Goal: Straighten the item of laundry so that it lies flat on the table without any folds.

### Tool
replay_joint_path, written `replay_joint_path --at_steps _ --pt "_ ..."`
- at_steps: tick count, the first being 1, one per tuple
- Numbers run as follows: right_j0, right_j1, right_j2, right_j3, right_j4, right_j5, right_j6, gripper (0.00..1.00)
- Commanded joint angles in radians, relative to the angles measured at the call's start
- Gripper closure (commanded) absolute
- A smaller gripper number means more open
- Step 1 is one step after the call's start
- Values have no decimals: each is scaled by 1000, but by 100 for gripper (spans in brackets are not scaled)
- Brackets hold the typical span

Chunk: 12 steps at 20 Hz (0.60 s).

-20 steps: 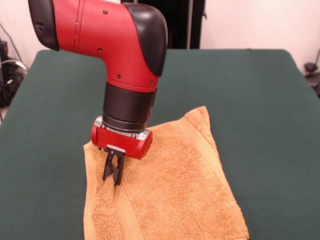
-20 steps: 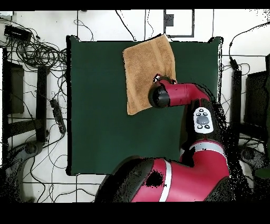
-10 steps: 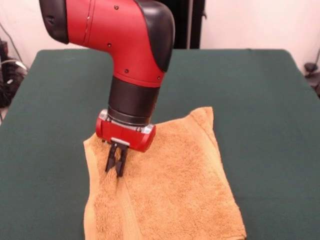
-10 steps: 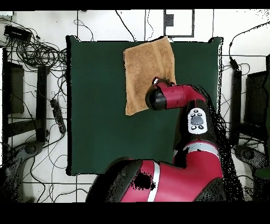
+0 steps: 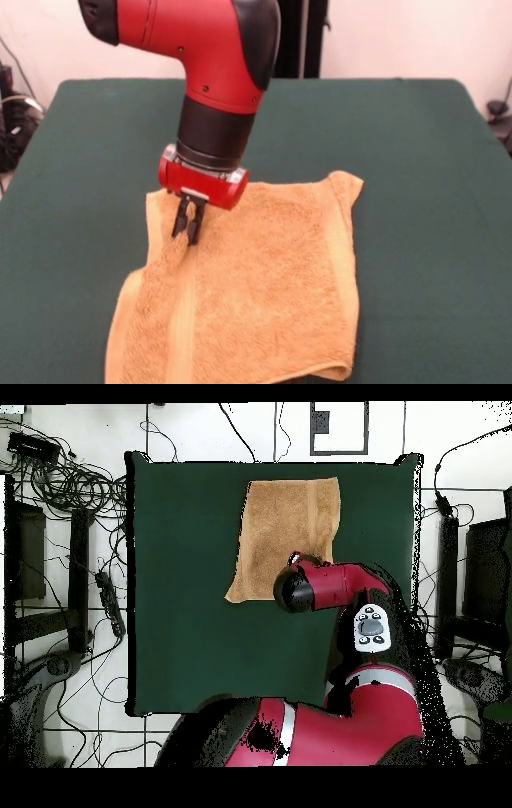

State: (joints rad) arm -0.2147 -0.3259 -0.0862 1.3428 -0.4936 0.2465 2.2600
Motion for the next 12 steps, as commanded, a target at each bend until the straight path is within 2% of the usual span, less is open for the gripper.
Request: replay_joint_path --at_steps 1,12 --pt "8 33 10 194 -4 -22 97 100" --pt "-63 -74 25 300 2 -11 58 100"
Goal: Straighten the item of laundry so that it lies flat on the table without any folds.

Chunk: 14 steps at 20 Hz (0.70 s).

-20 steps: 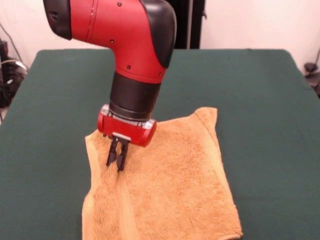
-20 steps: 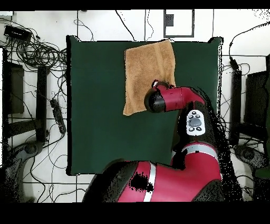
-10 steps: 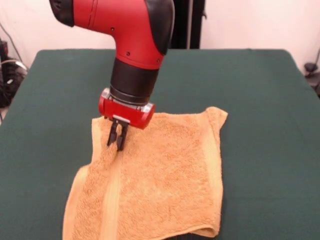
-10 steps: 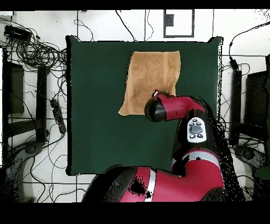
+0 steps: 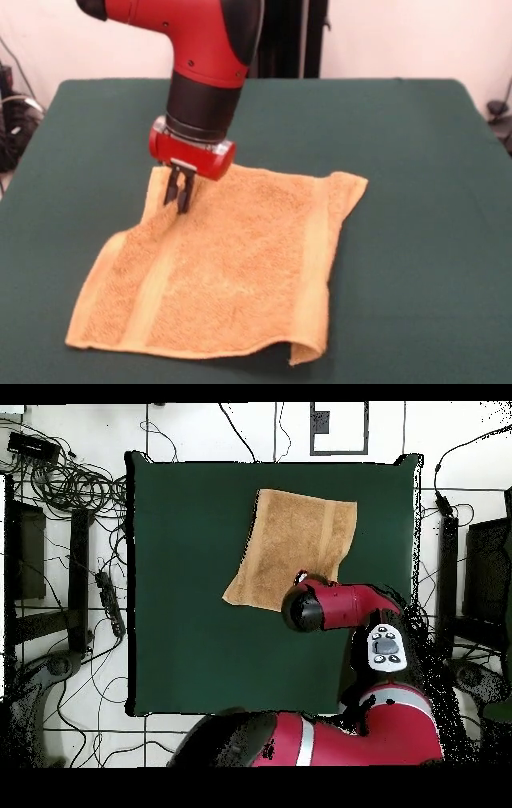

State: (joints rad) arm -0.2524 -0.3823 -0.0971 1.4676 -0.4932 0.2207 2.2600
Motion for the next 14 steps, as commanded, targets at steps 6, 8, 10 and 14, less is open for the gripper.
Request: replay_joint_path --at_steps 6,8,10,14 --pt "-53 -95 8 212 -25 40 17 100" --pt "-74 -103 6 217 -36 44 -1 100" --pt "-112 -124 21 225 -44 59 -37 100" --pt "-163 -134 45 222 -63 71 -73 100"
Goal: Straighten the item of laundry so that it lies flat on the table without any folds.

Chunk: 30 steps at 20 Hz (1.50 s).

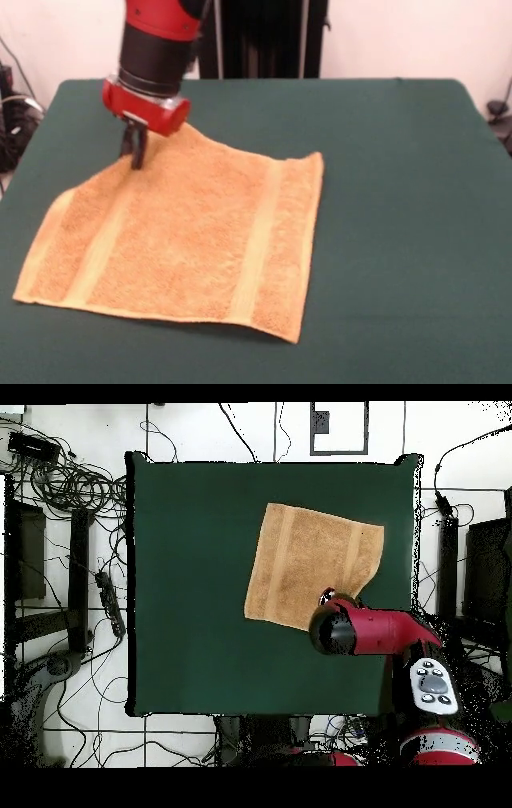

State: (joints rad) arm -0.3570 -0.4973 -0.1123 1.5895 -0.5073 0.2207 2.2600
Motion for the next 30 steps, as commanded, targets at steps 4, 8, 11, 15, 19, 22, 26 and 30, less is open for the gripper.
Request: replay_joint_path --at_steps 4,8,11,15,19,22,26,30 --pt "-86 -26 75 90 -64 77 -86 100" --pt "-86 -20 79 85 -92 58 -71 0" --pt "-81 -17 85 75 -99 63 -72 0" --pt "-68 -11 83 60 -108 66 -63 0" --pt "-40 -3 67 55 -119 48 -31 0" --pt "-39 5 85 54 -117 46 -27 0" --pt "-60 -13 141 40 -82 136 -81 0" --pt "-51 -3 173 9 -67 169 -90 0"
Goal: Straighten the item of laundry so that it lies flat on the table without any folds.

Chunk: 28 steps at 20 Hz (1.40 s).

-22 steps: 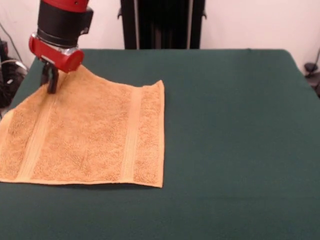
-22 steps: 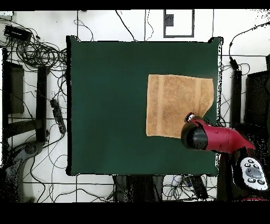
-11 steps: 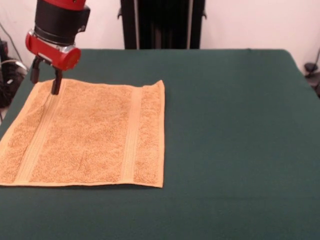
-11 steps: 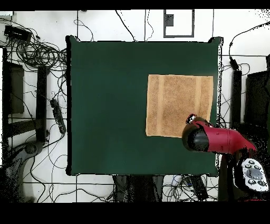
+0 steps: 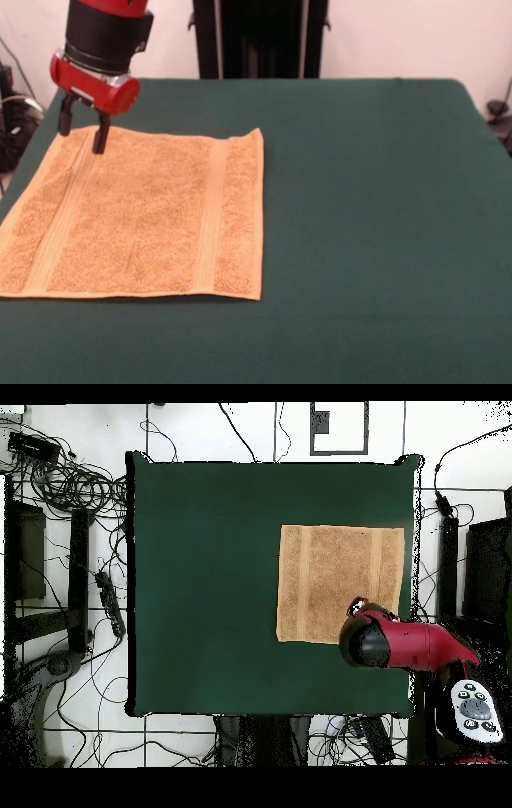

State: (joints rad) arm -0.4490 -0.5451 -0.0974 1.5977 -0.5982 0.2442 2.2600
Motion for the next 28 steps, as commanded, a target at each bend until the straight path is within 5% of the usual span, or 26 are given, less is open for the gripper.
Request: replay_joint_path --at_steps 1,28 --pt "38 46 169 -5 23 151 -100 0" --pt "37 62 250 -73 -11 154 -96 0"
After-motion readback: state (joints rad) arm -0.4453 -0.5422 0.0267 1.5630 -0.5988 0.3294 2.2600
